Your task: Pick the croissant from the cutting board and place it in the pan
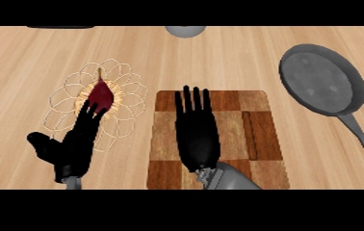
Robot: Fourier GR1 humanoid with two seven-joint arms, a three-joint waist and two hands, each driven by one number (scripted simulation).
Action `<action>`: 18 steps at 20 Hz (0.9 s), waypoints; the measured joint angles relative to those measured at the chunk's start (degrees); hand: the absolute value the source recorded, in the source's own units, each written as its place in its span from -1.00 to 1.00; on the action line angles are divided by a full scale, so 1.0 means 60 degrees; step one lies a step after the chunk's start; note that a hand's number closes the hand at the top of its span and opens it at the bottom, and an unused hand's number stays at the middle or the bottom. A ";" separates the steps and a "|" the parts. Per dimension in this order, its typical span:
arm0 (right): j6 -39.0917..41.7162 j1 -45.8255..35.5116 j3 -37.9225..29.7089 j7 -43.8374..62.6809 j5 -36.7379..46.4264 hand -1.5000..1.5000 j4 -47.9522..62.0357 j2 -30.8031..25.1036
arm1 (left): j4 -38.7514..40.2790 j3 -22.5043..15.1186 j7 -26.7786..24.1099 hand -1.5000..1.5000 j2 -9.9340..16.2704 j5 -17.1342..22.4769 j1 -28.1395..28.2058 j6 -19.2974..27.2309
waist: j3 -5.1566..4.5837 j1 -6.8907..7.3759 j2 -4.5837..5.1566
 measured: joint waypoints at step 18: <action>0.1419 -0.1375 0.0111 0.1043 -0.2691 -1.00 0.1584 -0.0051 | -0.0103 0.0009 0.0188 0.00 -0.0091 -0.0179 0.0167 0.0042 | 0.0003 -0.0118 -0.0019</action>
